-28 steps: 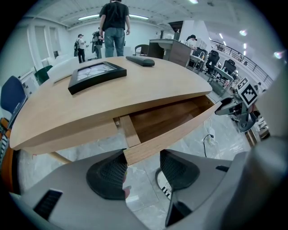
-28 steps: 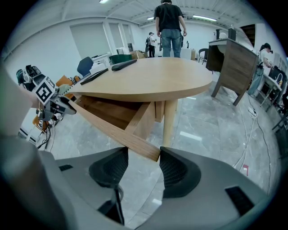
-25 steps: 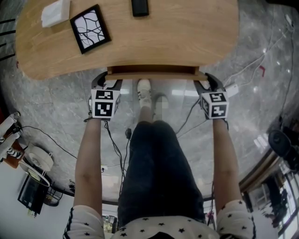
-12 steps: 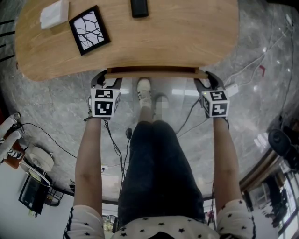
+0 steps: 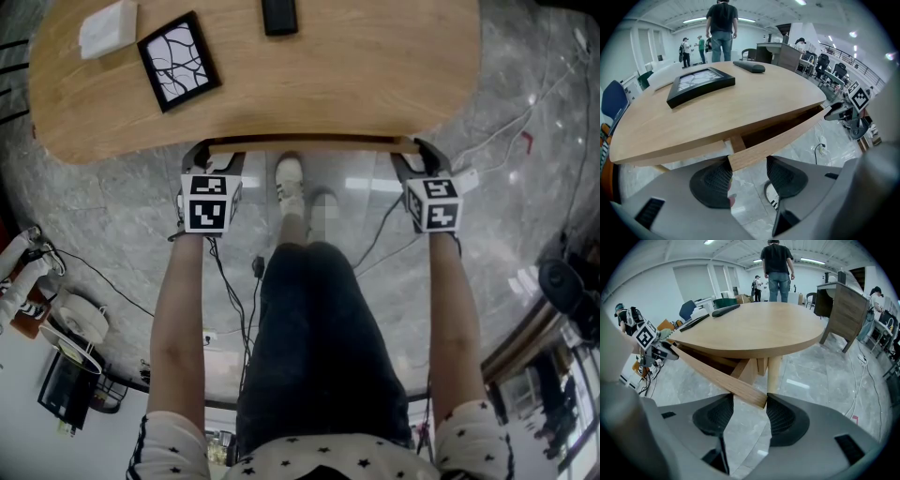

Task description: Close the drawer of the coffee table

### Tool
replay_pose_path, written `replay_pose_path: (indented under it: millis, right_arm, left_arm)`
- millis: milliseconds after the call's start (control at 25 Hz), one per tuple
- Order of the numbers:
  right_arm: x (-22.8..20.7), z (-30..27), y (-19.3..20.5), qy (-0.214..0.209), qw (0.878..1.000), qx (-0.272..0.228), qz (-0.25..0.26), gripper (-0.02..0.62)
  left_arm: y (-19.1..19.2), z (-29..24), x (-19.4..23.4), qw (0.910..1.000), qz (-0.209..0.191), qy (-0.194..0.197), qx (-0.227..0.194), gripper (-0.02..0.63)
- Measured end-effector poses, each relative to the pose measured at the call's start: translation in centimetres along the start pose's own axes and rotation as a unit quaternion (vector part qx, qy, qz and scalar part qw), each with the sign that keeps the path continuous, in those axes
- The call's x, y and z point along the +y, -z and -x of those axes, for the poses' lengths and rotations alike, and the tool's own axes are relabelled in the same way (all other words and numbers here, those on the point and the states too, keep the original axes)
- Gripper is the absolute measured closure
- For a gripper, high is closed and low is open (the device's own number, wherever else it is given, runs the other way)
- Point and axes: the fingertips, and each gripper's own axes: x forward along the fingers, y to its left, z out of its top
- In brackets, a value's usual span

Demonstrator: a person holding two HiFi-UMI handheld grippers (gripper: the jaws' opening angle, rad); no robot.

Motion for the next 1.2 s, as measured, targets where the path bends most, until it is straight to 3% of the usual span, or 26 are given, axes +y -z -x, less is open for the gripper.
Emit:
replay_pose_path:
  millis: [1200]
  right_arm:
    - [-0.9,-0.8,-2.1,-0.001,1.0,-0.019,0.007,0.368]
  left_arm:
    - [-1.3,-0.9,0.7,0.9997,0.013,-0.016,-0.016,0.37]
